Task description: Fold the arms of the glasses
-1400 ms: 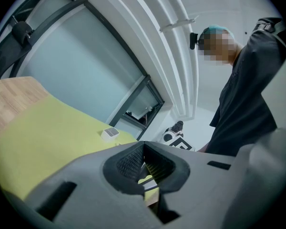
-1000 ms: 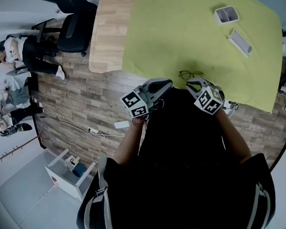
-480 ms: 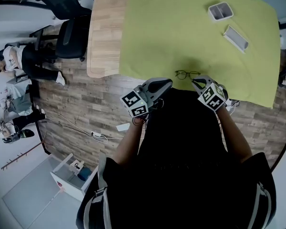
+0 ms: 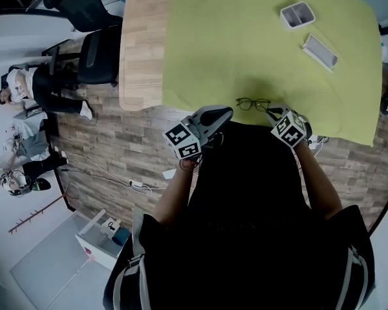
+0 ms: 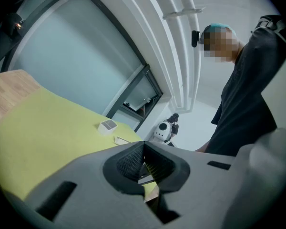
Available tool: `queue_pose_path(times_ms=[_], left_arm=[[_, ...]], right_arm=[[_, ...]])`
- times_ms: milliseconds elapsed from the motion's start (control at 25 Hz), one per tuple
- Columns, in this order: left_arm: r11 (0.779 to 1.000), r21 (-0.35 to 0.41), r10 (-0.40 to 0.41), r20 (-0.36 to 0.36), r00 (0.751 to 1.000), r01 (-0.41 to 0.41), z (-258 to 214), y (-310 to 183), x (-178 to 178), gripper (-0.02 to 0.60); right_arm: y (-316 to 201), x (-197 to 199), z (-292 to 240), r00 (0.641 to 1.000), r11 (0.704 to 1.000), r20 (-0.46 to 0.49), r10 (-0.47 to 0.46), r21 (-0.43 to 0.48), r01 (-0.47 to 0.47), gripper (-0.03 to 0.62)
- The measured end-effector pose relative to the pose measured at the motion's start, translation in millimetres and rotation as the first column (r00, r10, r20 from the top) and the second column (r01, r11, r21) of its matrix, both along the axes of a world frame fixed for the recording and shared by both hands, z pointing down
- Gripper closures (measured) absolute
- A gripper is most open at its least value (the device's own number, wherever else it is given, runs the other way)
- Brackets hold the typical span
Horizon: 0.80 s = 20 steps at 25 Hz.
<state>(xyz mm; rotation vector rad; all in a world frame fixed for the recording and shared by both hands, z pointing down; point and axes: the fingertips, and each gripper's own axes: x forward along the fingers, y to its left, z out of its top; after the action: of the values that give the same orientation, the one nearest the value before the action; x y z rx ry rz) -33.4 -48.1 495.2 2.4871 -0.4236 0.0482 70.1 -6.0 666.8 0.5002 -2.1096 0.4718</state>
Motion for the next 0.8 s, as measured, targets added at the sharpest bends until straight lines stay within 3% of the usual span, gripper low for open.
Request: queue_pose_path(times_ms=[560,800], left_arm=[[1.000,-0.014,0.003,0.009,1.000,-0.003,2,-12,9,0.564],[0.999,-0.016,-0.031,0.016,0.999,0.031,3,-12,0,0.563]], right_arm=[[-4,13,46,0.999,0.997,-0.037,-0.004,-0.074,0.002,0.560],[-5,14,59,0.999,0.994,-0.029,0.013,-0.109,-0.016,0.559]])
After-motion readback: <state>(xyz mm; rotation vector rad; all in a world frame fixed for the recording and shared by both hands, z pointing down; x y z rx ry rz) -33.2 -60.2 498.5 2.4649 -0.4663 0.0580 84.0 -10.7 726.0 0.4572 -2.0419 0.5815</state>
